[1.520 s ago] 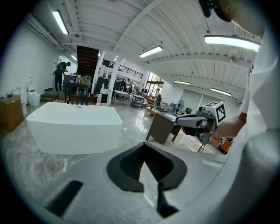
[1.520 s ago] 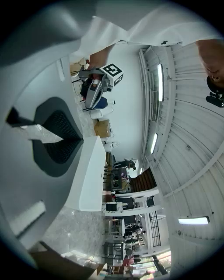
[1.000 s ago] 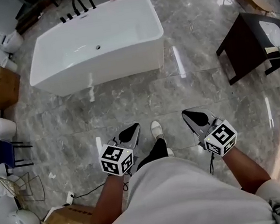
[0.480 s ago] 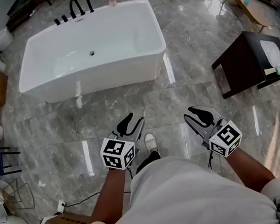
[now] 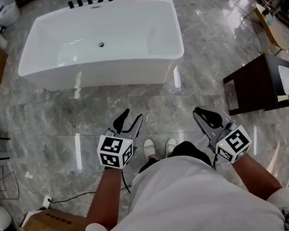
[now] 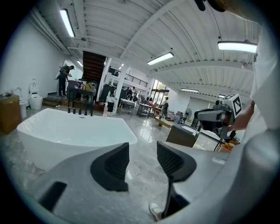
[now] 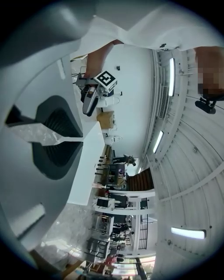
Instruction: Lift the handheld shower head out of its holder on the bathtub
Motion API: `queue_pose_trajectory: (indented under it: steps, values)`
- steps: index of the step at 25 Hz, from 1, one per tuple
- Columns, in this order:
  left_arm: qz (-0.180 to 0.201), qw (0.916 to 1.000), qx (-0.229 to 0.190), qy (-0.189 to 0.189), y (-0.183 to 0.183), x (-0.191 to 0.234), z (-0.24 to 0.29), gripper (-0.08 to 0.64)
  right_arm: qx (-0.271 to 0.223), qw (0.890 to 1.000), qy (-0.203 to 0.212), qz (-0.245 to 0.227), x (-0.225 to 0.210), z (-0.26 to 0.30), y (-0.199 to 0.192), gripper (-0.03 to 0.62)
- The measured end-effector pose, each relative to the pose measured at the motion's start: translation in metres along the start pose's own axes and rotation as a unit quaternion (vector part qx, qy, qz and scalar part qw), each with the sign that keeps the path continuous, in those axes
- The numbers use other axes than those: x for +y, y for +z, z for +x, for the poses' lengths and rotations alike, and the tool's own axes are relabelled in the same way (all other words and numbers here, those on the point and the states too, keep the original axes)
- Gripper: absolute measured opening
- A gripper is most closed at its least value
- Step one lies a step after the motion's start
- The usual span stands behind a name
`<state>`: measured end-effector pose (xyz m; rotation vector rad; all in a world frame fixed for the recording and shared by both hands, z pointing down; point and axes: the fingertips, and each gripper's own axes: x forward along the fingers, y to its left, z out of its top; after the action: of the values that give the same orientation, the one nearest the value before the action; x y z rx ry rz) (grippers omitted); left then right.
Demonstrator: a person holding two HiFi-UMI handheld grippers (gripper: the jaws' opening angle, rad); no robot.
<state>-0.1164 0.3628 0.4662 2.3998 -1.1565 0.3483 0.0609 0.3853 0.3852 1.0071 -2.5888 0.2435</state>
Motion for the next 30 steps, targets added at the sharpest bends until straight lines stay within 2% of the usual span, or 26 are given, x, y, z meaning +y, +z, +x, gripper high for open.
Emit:
queue_pose_trajectory:
  steps: [3, 10, 16, 22, 30]
  values:
    - [0.0, 0.9999, 0.002, 0.011, 0.007, 0.011, 0.013, 0.193, -0.001, 1.0, -0.001, 0.003, -0.021, 0.006, 0.001, 0.009]
    - [0.003, 0.9995, 0.012, 0.029, 0.033, 0.023, 0.074, 0.193, -0.002, 1.0, 0.016, 0.021, -0.089, 0.029, -0.007, 0.009]
    - [0.015, 0.9984, 0.011, 0.054, 0.085, 0.024, 0.15, 0.193, -0.008, 0.997, 0.066, 0.026, -0.173, 0.059, 0.005, 0.009]
    - [0.028, 0.997, 0.017, 0.07, 0.134, 0.024, 0.231, 0.193, -0.019, 0.995, 0.09, 0.036, -0.251, 0.071, 0.009, 0.009]
    - [0.042, 0.9949, 0.038, 0.083, 0.173, 0.032, 0.296, 0.207, -0.039, 0.992, 0.087, 0.079, -0.319, 0.082, 0.003, 0.009]
